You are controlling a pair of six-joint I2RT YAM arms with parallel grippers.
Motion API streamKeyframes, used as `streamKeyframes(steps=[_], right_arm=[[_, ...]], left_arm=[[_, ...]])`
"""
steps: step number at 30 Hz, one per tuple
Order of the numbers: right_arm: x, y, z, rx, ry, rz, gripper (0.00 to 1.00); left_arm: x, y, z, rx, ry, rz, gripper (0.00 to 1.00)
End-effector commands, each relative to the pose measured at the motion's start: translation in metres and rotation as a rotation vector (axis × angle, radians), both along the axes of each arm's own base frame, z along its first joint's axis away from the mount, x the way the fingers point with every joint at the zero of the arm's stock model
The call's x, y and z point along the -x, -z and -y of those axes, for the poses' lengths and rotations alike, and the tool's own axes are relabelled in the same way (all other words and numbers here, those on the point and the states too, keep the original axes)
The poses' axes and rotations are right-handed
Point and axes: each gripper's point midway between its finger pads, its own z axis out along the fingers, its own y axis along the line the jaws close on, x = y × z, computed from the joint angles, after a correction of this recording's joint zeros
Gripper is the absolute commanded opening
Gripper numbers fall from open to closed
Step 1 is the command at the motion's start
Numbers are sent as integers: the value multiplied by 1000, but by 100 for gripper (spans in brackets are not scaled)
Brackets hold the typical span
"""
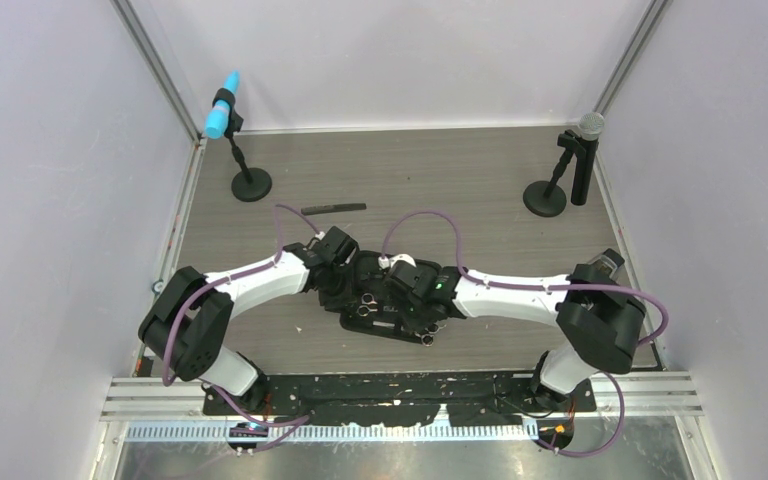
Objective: Sort the hair-cutting tools
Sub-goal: Place the scissors in the hairdressing tool bag.
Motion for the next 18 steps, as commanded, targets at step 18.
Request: streamKeyframes(steps=[18], right_arm=[[4, 0, 71, 33, 332, -12, 28]], left_arm=[[12, 4, -4, -11, 11, -37, 24]])
